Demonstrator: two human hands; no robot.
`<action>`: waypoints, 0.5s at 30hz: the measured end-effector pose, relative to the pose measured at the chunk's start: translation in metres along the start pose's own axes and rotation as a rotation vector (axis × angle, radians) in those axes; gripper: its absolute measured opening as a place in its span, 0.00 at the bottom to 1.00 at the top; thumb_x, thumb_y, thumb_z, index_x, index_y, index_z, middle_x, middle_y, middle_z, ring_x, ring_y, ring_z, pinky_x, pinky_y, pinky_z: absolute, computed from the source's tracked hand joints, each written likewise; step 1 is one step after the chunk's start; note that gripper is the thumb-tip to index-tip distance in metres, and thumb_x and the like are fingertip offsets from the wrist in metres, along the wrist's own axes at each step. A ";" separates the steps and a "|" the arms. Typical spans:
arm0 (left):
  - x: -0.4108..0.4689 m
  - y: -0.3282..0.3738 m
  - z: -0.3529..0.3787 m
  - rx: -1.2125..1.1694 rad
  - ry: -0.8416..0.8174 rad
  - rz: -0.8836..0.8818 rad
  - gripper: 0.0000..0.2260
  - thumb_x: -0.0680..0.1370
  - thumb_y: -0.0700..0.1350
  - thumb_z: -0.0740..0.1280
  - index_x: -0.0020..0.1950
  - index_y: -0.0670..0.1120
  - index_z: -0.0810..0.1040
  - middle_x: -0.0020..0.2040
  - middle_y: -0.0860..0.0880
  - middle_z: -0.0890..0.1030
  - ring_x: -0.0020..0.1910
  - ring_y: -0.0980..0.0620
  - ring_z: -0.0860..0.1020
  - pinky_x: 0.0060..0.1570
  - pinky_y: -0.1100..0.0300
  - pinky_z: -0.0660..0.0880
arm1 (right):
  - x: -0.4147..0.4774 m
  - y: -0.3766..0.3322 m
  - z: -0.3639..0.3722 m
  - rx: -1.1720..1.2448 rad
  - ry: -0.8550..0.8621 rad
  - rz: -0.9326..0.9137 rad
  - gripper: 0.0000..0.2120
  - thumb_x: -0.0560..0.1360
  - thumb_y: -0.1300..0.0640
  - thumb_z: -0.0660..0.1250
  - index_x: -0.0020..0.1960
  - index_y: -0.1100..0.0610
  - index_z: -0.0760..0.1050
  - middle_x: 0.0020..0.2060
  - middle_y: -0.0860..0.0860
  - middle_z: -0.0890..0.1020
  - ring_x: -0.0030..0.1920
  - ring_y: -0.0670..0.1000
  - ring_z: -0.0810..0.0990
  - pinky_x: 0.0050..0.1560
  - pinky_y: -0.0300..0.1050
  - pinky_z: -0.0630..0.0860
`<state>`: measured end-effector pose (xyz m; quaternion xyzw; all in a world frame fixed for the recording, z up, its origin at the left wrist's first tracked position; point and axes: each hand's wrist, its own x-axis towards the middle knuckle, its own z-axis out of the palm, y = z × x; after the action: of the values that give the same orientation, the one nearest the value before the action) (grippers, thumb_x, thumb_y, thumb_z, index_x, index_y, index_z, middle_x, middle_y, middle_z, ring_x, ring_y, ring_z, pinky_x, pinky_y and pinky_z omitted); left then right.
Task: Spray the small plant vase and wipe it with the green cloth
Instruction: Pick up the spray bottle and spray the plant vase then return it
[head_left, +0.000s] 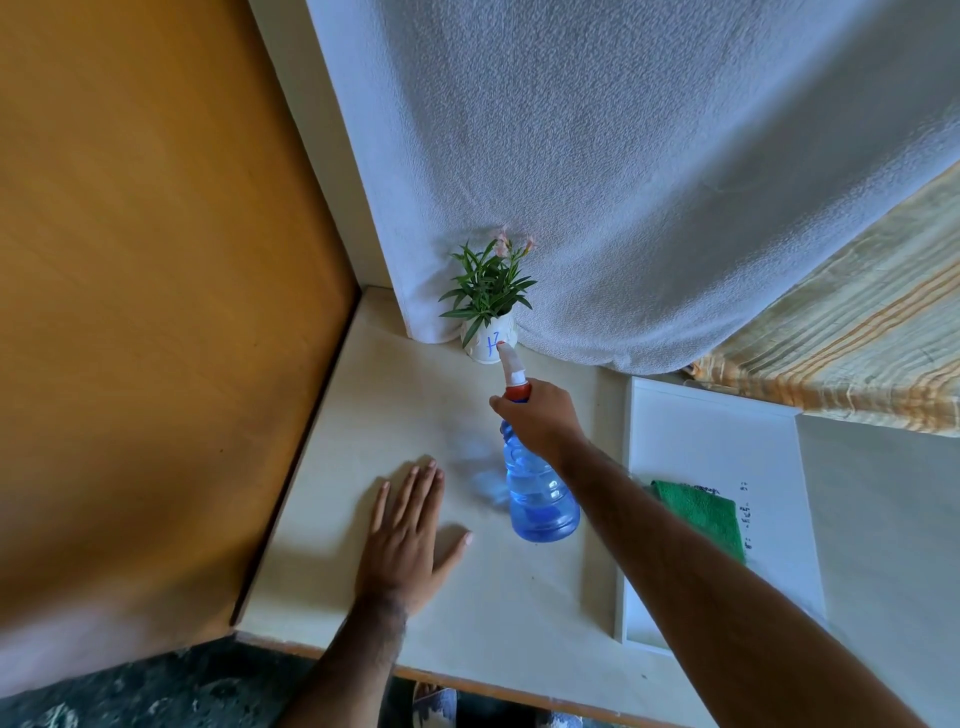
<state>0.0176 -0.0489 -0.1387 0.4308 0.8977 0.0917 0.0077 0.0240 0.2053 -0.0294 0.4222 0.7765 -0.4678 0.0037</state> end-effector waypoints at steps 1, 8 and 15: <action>0.000 0.000 -0.001 -0.004 -0.009 -0.001 0.38 0.82 0.68 0.53 0.84 0.43 0.61 0.85 0.45 0.62 0.83 0.45 0.62 0.79 0.36 0.63 | 0.000 0.001 0.000 0.002 0.005 -0.006 0.11 0.72 0.47 0.71 0.41 0.55 0.79 0.31 0.50 0.85 0.38 0.49 0.84 0.36 0.41 0.74; -0.001 -0.003 -0.002 -0.021 -0.044 -0.011 0.39 0.82 0.69 0.51 0.84 0.44 0.60 0.85 0.45 0.62 0.84 0.45 0.61 0.80 0.37 0.61 | -0.021 0.016 -0.020 0.237 0.179 -0.132 0.10 0.72 0.51 0.73 0.52 0.52 0.80 0.37 0.49 0.85 0.42 0.52 0.84 0.44 0.42 0.78; -0.003 -0.006 0.001 -0.020 -0.071 -0.001 0.40 0.82 0.70 0.50 0.85 0.44 0.57 0.85 0.44 0.61 0.84 0.44 0.61 0.81 0.37 0.61 | -0.037 0.025 -0.097 0.418 0.516 -0.349 0.15 0.74 0.44 0.73 0.54 0.53 0.80 0.39 0.39 0.84 0.39 0.38 0.82 0.44 0.32 0.75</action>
<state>0.0151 -0.0552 -0.1410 0.4335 0.8961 0.0852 0.0441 0.1019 0.2575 0.0222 0.3789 0.7000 -0.4881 -0.3581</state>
